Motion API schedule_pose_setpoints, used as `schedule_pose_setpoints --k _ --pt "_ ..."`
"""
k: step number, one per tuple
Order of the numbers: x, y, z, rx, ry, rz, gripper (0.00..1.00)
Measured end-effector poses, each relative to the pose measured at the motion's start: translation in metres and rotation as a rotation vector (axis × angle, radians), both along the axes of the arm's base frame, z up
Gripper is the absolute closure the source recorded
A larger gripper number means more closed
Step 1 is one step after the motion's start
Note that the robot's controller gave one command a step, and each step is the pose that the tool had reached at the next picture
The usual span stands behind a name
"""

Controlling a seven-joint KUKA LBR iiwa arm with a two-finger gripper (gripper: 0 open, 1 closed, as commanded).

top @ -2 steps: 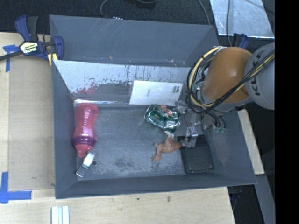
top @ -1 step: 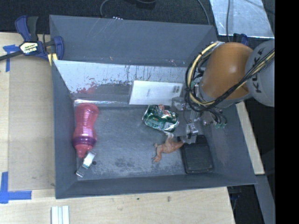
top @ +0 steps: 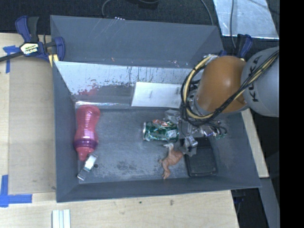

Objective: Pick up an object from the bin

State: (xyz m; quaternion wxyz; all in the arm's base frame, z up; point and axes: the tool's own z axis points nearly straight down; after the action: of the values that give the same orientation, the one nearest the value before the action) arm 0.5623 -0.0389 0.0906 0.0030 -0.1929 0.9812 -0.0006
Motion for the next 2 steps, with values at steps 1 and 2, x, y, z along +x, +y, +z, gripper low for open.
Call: schedule_pose_setpoints --k 1,2 --pt "-0.010 0.007 -0.018 -0.002 -0.003 0.110 0.00" --pt "-0.002 0.020 -0.019 -0.002 -0.007 0.189 1.00"
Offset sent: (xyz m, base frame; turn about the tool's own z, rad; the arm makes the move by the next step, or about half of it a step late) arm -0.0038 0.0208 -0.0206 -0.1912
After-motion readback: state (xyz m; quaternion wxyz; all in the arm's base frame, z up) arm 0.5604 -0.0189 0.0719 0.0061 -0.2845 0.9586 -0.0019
